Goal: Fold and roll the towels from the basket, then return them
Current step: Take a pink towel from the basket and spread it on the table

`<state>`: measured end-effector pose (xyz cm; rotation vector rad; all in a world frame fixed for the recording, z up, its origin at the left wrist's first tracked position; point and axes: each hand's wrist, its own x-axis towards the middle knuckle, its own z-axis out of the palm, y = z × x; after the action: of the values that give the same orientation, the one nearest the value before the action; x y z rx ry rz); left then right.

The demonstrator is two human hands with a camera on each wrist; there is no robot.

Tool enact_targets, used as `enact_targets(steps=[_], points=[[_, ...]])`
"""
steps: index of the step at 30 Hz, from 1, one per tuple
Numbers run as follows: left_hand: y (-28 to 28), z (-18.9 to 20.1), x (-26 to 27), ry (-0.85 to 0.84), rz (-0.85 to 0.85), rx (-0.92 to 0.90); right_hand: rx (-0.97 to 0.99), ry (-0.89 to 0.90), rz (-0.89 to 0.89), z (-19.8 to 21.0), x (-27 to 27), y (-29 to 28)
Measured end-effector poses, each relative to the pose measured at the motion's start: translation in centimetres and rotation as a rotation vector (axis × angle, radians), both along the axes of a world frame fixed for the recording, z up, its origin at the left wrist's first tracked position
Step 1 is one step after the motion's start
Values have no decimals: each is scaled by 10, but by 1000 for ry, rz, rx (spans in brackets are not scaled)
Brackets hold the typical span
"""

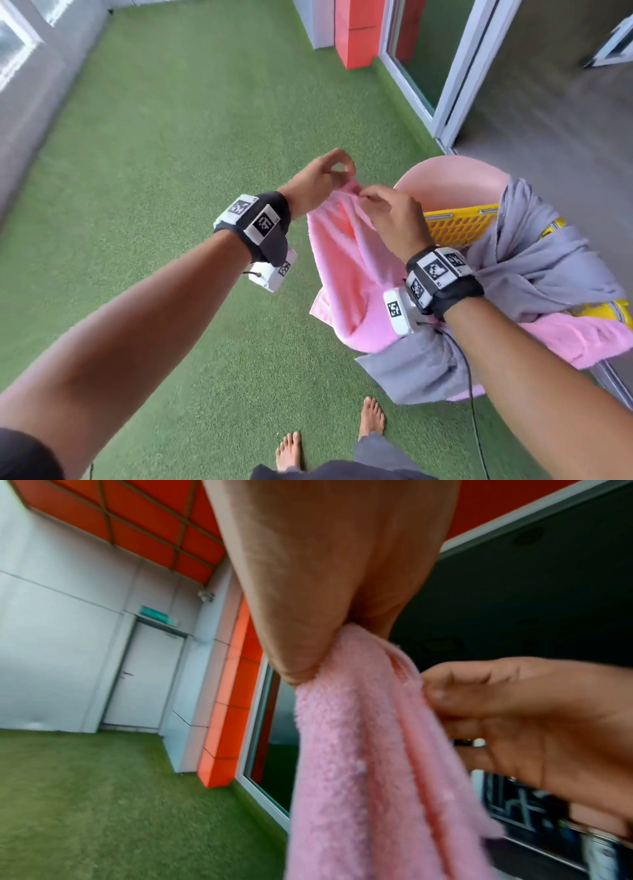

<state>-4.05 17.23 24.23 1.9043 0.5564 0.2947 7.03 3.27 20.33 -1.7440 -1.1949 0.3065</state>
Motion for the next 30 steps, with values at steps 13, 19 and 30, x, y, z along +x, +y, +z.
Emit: enact_targets(steps=[13,19,30], points=[[50,90,-199,-187,19,229,-114,-179,285,158,-147,97],[51,100,-219,-260,15,135,13,-198,305,193,-164,86],[28,69,-239,-235,54,25,110,59,16,133,-131,38]])
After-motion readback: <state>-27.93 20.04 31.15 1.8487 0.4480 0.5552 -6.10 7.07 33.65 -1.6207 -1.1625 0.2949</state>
